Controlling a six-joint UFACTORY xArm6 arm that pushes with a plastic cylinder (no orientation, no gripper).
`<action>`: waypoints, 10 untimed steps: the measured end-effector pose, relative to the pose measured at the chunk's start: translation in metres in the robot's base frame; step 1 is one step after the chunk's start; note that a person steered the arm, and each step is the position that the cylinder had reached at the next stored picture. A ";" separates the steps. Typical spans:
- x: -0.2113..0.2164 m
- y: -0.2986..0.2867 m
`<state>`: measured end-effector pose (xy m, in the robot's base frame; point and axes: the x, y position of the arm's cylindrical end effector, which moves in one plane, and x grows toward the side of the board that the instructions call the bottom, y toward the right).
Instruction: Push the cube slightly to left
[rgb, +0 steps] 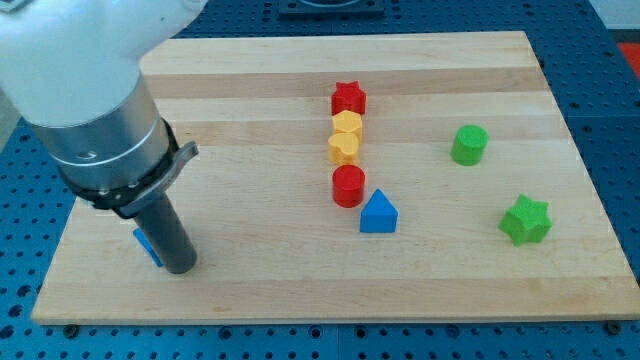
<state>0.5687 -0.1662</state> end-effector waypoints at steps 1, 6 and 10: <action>0.000 -0.014; -0.070 0.002; -0.052 -0.005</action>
